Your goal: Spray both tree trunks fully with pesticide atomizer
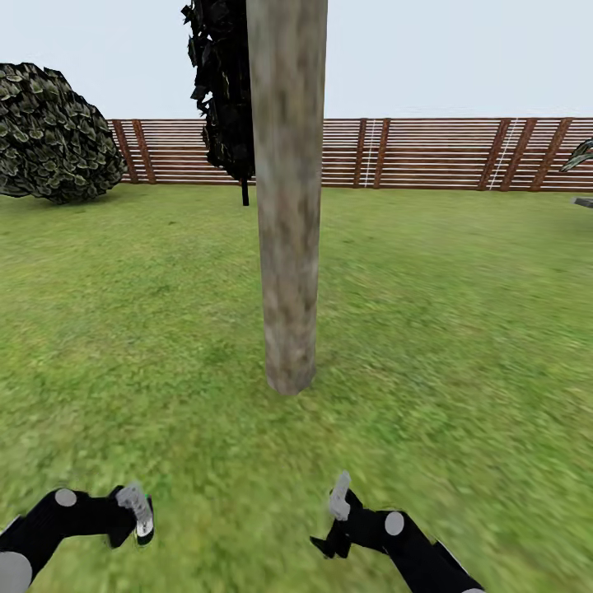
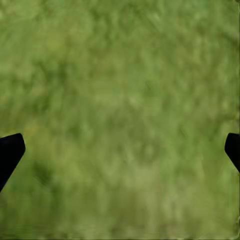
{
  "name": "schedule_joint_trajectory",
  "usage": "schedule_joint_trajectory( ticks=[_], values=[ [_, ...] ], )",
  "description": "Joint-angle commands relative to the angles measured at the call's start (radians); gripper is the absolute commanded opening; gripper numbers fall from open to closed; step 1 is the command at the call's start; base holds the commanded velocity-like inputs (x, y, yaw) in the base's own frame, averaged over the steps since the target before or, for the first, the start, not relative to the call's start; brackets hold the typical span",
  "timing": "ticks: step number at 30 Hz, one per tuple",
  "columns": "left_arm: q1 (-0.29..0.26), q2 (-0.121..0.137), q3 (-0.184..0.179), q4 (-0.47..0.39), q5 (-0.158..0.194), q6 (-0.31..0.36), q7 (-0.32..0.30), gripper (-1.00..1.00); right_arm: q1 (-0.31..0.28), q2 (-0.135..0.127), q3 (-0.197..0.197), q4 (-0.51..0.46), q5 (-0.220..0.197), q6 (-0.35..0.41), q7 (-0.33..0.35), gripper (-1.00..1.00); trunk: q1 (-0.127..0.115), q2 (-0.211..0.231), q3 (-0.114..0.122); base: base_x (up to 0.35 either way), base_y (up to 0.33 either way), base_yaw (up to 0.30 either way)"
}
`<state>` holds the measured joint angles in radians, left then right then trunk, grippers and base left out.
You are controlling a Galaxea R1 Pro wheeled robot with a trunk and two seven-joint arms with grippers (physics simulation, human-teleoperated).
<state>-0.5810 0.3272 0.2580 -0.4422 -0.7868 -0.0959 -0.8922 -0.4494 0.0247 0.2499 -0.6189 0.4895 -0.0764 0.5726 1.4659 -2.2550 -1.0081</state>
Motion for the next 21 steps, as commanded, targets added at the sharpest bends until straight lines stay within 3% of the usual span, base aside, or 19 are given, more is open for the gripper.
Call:
schedule_joint_trajectory(
  ticks=[1, 5, 8, 10, 14, 15, 21],
  values=[
    [0.000, -0.035, 0.035, 0.028, 0.011, 0.016, 0.122, -1.00, 0.000, -0.004, -0.046, 0.077, -0.002, -0.004, -0.102, 1.00, 0.000, 0.000, 0.000, 0.000, 0.000, 0.000],
    [0.000, -0.131, 0.073, 0.107, 0.027, 0.032, 0.478, -1.00, 0.001, -0.004, -0.179, 0.218, -0.005, -0.031, -0.393, 1.00, 0.000, 0.000, 0.000, 0.000, 0.000, 0.000],
    [0.000, -0.174, 0.090, 0.172, 0.074, 0.037, 0.637, -1.00, 0.001, -0.003, -0.284, 0.280, -0.008, -0.053, -0.554, 1.00, 0.000, 0.000, 0.000, 0.000, 0.000, 0.000],
    [-0.001, -0.192, 0.106, 0.194, 0.131, 0.072, 0.678, -1.00, 0.001, -0.005, -0.387, 0.323, -0.021, -0.091, -0.631, 1.00, 0.000, 0.000, 0.000, 0.000, 0.000, 0.000],
    [-0.003, -0.206, 0.117, 0.201, 0.238, 0.254, 0.696, -1.00, 0.004, -0.021, -0.579, 0.371, -0.044, -0.263, -0.695, 1.00, 0.000, 0.000, 0.000, 0.000, 0.000, 0.000],
    [-0.003, -0.210, 0.114, 0.194, 0.277, 0.338, 0.699, -1.00, 0.022, -0.060, -0.648, 0.379, -0.051, -0.375, -0.705, 1.00, 0.000, 0.000, 0.000, 0.000, 0.000, 0.000],
    [-0.009, -0.212, 0.111, 0.191, 0.282, 0.363, 0.700, -1.00, 0.038, -0.071, -0.657, 0.382, -0.052, -0.472, -0.706, 1.00, 0.000, 0.000, 0.000, 0.137, -0.008, 0.000]
  ],
)
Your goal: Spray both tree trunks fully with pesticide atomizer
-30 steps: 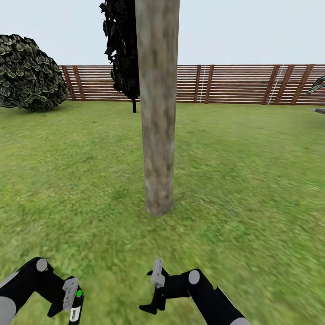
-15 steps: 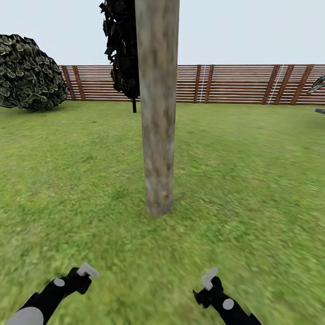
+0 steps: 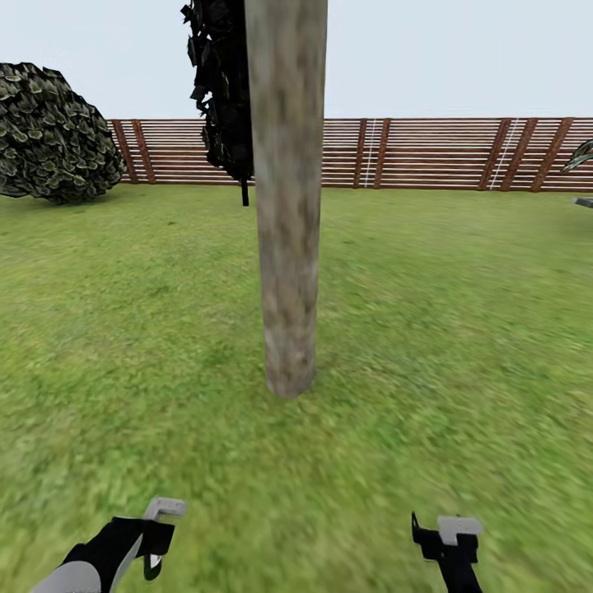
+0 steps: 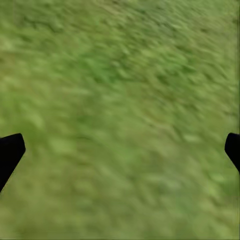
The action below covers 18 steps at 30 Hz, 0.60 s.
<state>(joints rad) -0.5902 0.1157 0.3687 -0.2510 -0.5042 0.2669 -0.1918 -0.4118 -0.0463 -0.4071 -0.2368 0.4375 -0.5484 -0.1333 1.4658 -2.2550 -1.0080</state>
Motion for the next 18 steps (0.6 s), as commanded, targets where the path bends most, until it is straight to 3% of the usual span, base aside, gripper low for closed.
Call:
schedule_joint_trajectory(
  ticks=[1, 5, 8, 11, 13, 14, 18],
  values=[
    [-0.001, -0.003, 0.000, 0.000, 0.000, 0.001, 0.000, -1.00, 0.003, 0.000, -0.001, 0.000, -0.001, -0.004, -0.001, 1.00, 0.000, 0.000, 0.000, 0.303, -0.091, 0.000],
    [-0.004, -0.033, -0.001, 0.001, 0.000, 0.004, 0.000, -1.00, 0.009, 0.002, -0.003, 0.001, -0.029, -0.011, -0.003, 1.00, 0.000, 0.000, 0.000, 0.258, -0.198, 0.000],
    [-0.015, -0.061, -0.002, -0.001, 0.000, 0.045, 0.000, -1.00, 0.010, 0.001, -0.005, 0.001, -0.111, -0.010, -0.002, 1.00, 0.000, 0.000, 0.000, 0.180, -0.269, -0.014],
    [-0.041, -0.081, -0.001, -0.020, 0.001, 0.099, -0.001, -1.00, 0.010, 0.000, -0.005, 0.001, -0.163, -0.010, -0.002, 1.00, 0.000, 0.000, 0.000, 0.135, -0.279, -0.157],
    [-0.053, -0.089, -0.001, -0.048, 0.001, 0.132, -0.001, -1.00, 0.010, -0.001, -0.005, 0.001, -0.173, -0.010, -0.002, 1.00, 0.000, 0.000, 0.000, 0.120, -0.286, -0.270],
    [-0.062, -0.098, -0.001, -0.105, 0.000, 0.174, -0.001, -1.00, 0.010, -0.001, -0.006, 0.001, -0.177, -0.010, -0.002, 1.00, 0.000, 0.000, 0.000, 0.239, -0.233, -0.296],
    [-0.067, -0.106, -0.003, -0.144, 0.000, 0.189, -0.001, -1.00, 0.010, -0.001, -0.006, 0.001, -0.178, -0.010, -0.002, 1.00, 0.000, 0.000, 0.000, 0.326, -0.041, -0.300]
  ],
)
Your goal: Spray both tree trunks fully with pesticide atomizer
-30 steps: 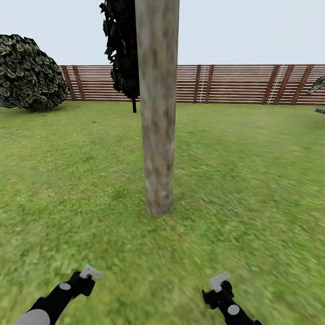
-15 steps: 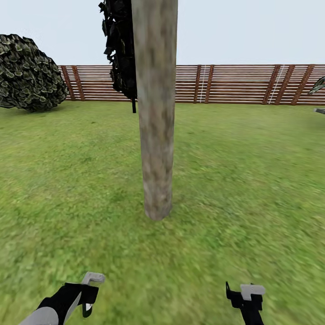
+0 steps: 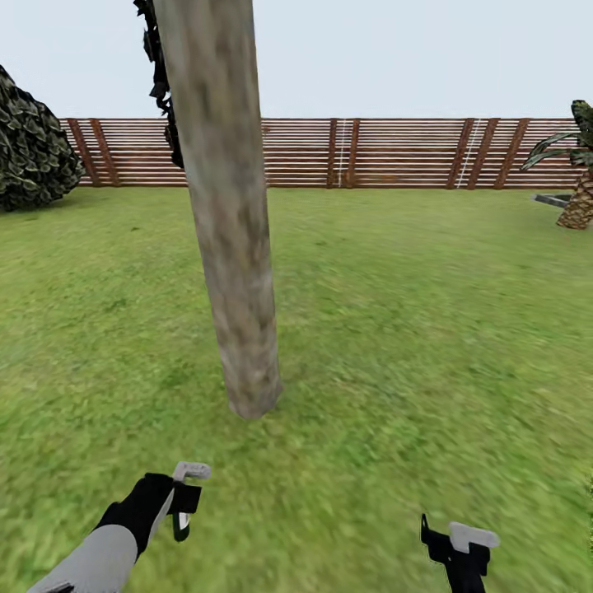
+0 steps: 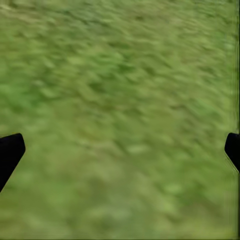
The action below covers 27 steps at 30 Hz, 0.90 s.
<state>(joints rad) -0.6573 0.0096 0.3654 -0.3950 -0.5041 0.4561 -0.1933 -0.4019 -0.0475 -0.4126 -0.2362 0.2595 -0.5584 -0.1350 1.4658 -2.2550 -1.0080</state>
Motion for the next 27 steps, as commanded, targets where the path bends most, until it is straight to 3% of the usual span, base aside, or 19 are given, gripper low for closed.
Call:
schedule_joint_trajectory(
  ticks=[1, 7, 8, 21, 24, 26, 27],
  values=[
    [0.000, -0.003, 0.000, -0.001, -0.001, 0.000, 0.000, -1.00, 0.000, 0.000, 0.000, 0.000, 0.000, 0.000, 0.000, 1.00, 0.000, 0.000, 0.000, 0.337, -0.006, -0.300],
    [-0.001, -0.025, -0.001, -0.043, -0.001, 0.059, -0.001, -1.00, 0.000, 0.000, 0.000, 0.001, 0.000, 0.000, 0.000, 1.00, 0.000, 0.000, 0.000, 0.211, -0.001, -0.300],
    [-0.053, -0.059, -0.008, -0.153, -0.005, 0.204, -0.005, -1.00, 0.005, 0.000, 0.002, 0.002, 0.004, 0.002, 0.006, 1.00, 0.000, 0.000, 0.000, -0.005, 0.000, 0.000],
    [-0.063, -0.065, -0.007, -0.153, -0.004, 0.203, -0.006, -1.00, 0.006, 0.000, 0.003, 0.002, 0.004, 0.002, 0.006, 1.00, 0.000, 0.000, 0.000, -0.088, 0.000, 0.000],
    [-0.067, -0.082, -0.044, -0.153, -0.002, 0.207, -0.006, -1.00, 0.006, 0.000, 0.003, 0.002, 0.004, 0.002, 0.006, 1.00, 0.000, 0.000, 0.000, -0.001, 0.000, 0.000],
    [-0.068, -0.073, -0.056, -0.154, -0.001, 0.211, -0.006, -1.00, 0.006, 0.000, 0.003, 0.002, 0.004, 0.002, 0.006, 1.00, 0.000, 0.000, 0.000, 0.000, 0.000, 0.000],
    [-0.071, -0.041, -0.057, -0.155, 0.000, 0.212, -0.007, -1.00, 0.006, 0.000, 0.002, 0.002, 0.004, 0.002, 0.006, 1.00, 0.000, 0.000, 0.000, 0.000, 0.000, 0.000]
  ],
)
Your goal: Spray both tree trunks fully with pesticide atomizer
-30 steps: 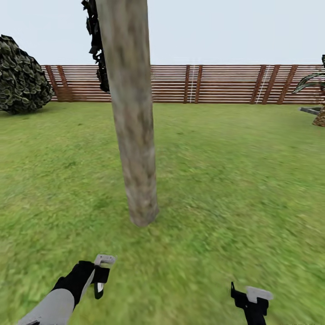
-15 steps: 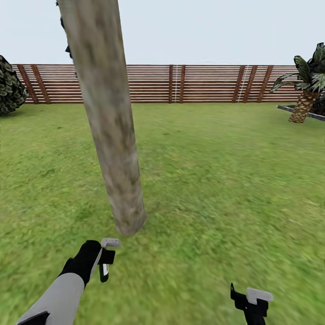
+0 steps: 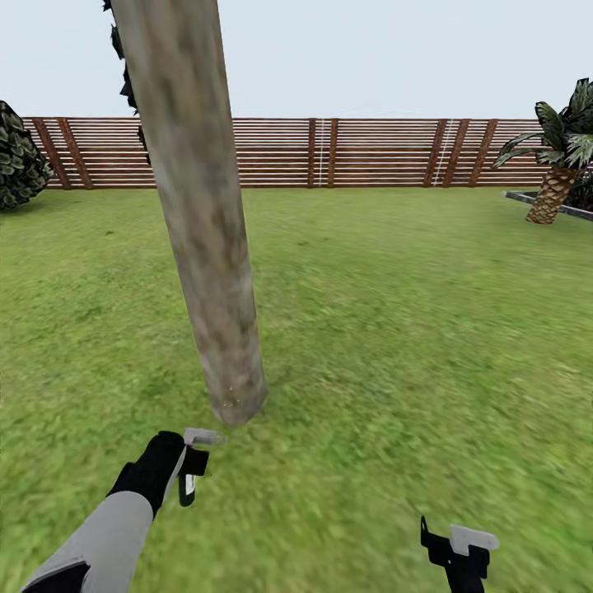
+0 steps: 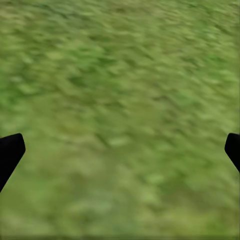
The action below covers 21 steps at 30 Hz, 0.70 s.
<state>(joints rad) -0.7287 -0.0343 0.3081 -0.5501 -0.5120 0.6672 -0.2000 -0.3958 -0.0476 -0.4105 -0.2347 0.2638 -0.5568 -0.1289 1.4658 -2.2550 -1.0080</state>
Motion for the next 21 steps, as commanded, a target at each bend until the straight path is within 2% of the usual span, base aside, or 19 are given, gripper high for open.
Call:
schedule_joint_trajectory(
  ticks=[1, 2, 6, 9, 13, 15, 16, 17, 19, 21],
  values=[
    [0.002, 0.056, -0.003, -0.001, 0.008, -0.008, -0.046, -1.00, 0.000, 0.000, 0.000, 0.000, 0.000, 0.000, -0.001, 1.00, 0.000, 0.000, 0.000, -0.008, 0.000, 0.000],
    [0.003, 0.050, -0.003, -0.001, 0.007, -0.012, -0.056, -1.00, 0.000, 0.000, 0.000, 0.000, 0.000, 0.000, -0.001, 1.00, 0.000, 0.000, 0.000, -0.116, 0.000, 0.000],
    [-0.004, -0.003, -0.016, -0.003, 0.007, -0.015, -0.067, -1.00, 0.000, 0.000, -0.001, 0.000, 0.000, 0.000, -0.002, 1.00, 0.000, 0.000, 0.000, -0.243, 0.000, 0.000],
    [-0.019, -0.013, -0.021, -0.024, 0.008, -0.011, -0.069, -1.00, 0.000, 0.000, -0.001, 0.000, 0.000, 0.000, -0.002, 1.00, 0.000, 0.000, 0.000, -0.064, 0.000, 0.000],
    [-0.027, 0.005, -0.022, -0.098, 0.007, -0.004, -0.072, -1.00, 0.000, 0.000, -0.001, 0.000, 0.000, 0.000, -0.002, 1.00, 0.000, 0.000, 0.000, -0.007, 0.000, -0.069],
    [-0.030, 0.031, -0.021, -0.129, 0.008, 0.000, -0.089, -1.00, 0.000, 0.000, -0.001, 0.000, 0.000, 0.000, -0.002, 1.00, 0.000, 0.000, 0.000, -0.001, 0.000, -0.245],
    [-0.030, 0.055, -0.019, -0.139, 0.009, 0.002, -0.115, -1.00, 0.000, 0.000, -0.001, 0.000, 0.000, 0.000, -0.002, 1.00, 0.000, 0.000, 0.000, 0.000, 0.000, -0.204],
    [-0.030, 0.065, -0.020, -0.143, 0.008, 0.003, -0.134, -1.00, 0.000, 0.000, -0.001, 0.000, 0.000, 0.000, -0.002, 1.00, 0.000, 0.000, 0.000, 0.000, 0.000, -0.105],
    [-0.028, 0.068, -0.023, -0.144, 0.006, 0.003, -0.149, -1.00, 0.000, 0.000, -0.001, 0.000, 0.000, 0.000, -0.003, 1.00, 0.000, 0.000, 0.000, 0.000, 0.000, -0.055],
    [-0.026, 0.056, -0.028, -0.145, 0.005, 0.002, -0.156, -1.00, 0.000, 0.000, -0.001, 0.000, 0.000, 0.000, -0.002, 1.00, 0.000, 0.000, 0.000, 0.000, 0.000, -0.017]
  ],
)
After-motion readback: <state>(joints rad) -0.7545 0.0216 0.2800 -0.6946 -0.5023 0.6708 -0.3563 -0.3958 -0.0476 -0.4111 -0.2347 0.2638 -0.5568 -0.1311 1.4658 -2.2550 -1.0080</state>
